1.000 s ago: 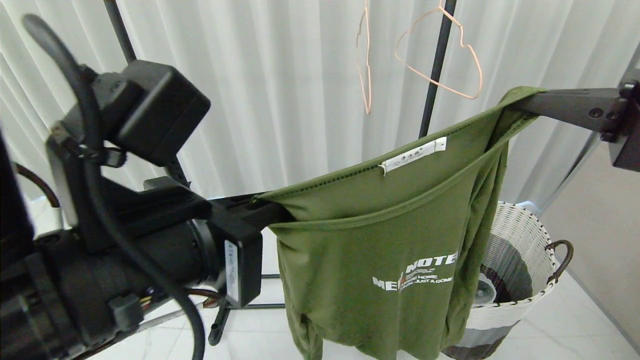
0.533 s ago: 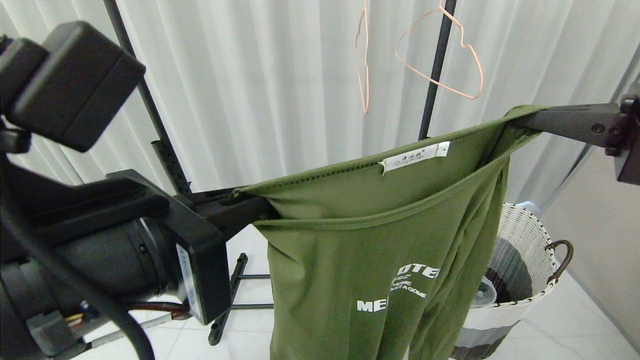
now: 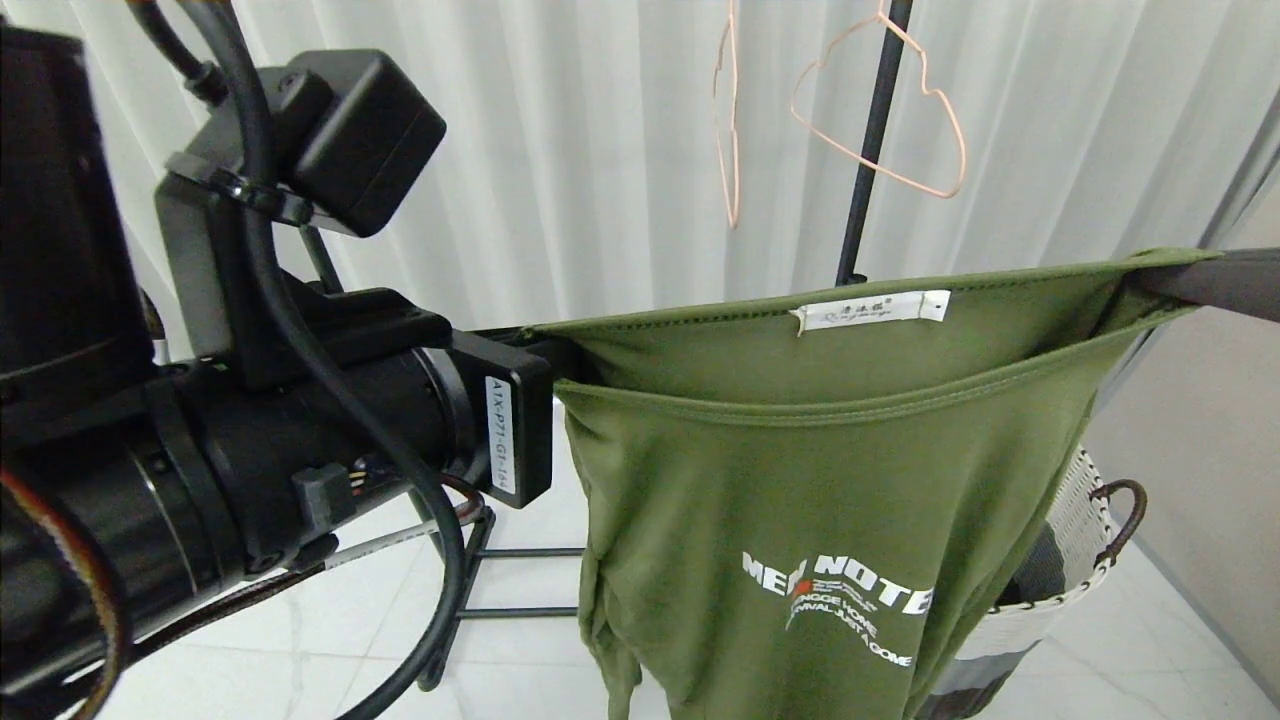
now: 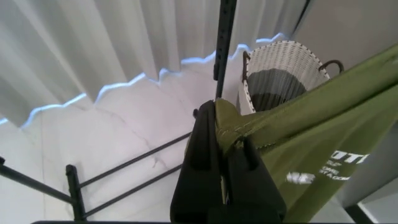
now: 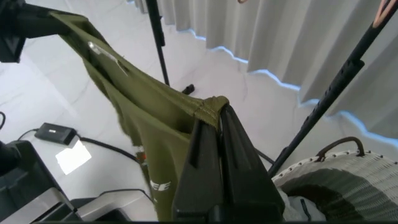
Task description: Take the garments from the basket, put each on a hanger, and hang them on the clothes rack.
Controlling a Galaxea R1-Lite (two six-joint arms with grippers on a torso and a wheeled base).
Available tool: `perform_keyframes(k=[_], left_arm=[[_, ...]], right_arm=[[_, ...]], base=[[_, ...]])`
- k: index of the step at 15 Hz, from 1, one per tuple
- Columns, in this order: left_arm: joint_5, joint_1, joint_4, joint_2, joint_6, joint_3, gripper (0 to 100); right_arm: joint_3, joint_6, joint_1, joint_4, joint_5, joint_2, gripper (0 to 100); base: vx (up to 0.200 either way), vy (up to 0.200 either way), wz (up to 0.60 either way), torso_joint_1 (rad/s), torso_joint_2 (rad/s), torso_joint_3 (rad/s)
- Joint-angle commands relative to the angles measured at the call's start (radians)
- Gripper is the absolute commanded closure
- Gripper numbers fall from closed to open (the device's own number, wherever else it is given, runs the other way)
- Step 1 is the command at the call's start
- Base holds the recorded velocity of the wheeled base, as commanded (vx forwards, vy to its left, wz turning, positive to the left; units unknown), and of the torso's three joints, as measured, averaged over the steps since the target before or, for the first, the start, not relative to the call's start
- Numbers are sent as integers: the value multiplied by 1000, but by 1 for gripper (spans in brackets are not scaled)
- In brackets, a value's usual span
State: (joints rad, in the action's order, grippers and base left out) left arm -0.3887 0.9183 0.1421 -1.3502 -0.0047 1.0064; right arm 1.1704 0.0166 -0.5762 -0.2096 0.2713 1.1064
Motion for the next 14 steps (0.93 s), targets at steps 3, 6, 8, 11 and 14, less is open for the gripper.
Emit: perform_keyframes(k=[3, 6, 8, 11, 14], left_arm=[[-19, 2, 1, 19, 14, 18, 100], [-64, 33, 1, 40, 15, 44, 100], [-116, 93, 1, 43, 15, 34, 100], [-127, 109, 1, 39, 18, 35, 100], [-164, 91, 1, 43, 74, 28, 100]], right_arm=[[-5, 2, -1, 6, -18, -20, 100], [-5, 6, -5, 9, -32, -28, 100], [-6, 6, -17, 7, -32, -31, 100], [-14, 6, -25, -2, -35, -43, 0], [-66, 6, -25, -11, -35, -94, 0]], base=[[0, 0, 0, 0, 0, 0], [0, 0, 0, 0, 0, 0], [0, 0, 0, 0, 0, 0], [0, 0, 0, 0, 0, 0], [0, 0, 0, 0, 0, 0]])
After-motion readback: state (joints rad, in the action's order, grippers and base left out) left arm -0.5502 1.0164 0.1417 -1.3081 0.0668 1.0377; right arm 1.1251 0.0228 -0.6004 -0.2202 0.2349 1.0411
